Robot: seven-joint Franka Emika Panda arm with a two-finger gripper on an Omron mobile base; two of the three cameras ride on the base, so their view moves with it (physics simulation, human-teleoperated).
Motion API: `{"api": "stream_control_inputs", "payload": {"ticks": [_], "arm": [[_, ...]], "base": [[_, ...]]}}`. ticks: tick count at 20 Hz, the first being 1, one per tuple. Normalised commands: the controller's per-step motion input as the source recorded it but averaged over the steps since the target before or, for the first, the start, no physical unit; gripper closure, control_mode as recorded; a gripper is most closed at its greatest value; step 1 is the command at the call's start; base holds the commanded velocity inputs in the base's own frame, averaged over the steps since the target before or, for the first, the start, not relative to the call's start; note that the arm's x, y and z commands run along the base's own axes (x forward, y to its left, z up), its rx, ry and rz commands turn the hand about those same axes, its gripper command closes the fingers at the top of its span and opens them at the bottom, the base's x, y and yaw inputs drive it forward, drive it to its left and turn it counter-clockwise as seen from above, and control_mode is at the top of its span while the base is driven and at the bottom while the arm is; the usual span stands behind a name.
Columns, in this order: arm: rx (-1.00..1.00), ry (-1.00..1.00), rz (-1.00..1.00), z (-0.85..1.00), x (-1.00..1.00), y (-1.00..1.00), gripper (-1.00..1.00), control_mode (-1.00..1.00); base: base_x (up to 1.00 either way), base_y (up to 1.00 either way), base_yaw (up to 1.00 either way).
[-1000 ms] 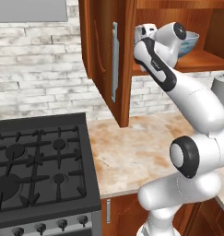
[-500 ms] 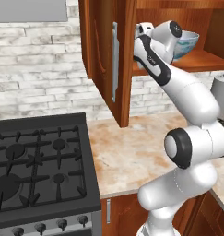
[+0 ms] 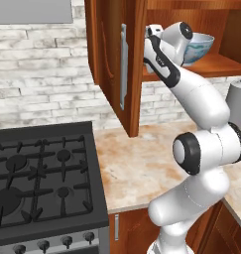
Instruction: Take the smaller bowl and place it next to the appetizer plate on the dining counter , and place the larger bowl next to the plate with cooked food.
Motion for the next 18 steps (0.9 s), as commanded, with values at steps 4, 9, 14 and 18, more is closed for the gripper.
{"api": "stream_control_inputs", "payload": {"ticks": [4, 9, 14, 18], "arm": [[0.0, 0.01, 0.03, -0.02, 0.06, 0.0, -1.0, -1.0], [0.0, 0.01, 0.04, 0.0, 0.01, 0.0, -1.0, -1.0], [0.0, 0.02, 0.04, -0.01, 0.0, 0.03, 1.0, -1.0], [0.0, 0.0, 0.02, 0.0, 0.0, 0.01, 1.0, -1.0]], "base": [[0.0, 0.0, 0.0], [0.0, 0.0, 0.0], [0.0, 0.0, 0.0], [0.0, 0.0, 0.0]]}}
